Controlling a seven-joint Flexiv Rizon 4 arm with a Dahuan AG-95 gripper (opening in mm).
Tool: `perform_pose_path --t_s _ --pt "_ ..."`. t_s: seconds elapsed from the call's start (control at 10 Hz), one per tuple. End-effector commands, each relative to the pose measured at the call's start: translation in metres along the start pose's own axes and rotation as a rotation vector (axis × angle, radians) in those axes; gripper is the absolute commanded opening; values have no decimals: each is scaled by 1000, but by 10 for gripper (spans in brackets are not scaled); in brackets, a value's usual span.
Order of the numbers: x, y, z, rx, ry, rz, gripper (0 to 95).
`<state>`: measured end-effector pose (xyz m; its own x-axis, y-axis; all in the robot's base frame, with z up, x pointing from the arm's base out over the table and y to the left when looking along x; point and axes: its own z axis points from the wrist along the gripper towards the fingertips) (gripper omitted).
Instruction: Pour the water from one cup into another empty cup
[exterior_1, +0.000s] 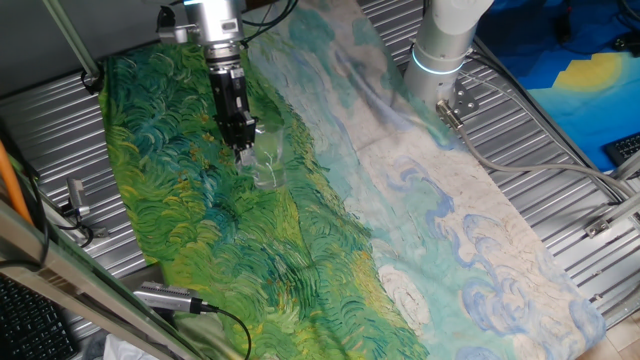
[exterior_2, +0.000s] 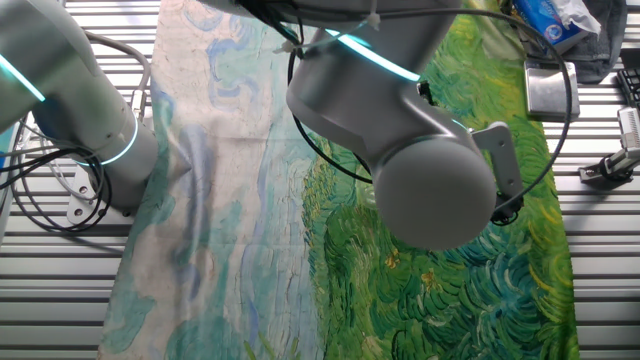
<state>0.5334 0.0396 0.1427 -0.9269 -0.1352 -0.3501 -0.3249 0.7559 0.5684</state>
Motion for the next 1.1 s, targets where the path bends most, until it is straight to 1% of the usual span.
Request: perform_pose_path --t_s 0.1,1.1 --pt "0 1 -1 -3 -1 4 0" --pt "-2 0 -3 -37 -8 62 0"
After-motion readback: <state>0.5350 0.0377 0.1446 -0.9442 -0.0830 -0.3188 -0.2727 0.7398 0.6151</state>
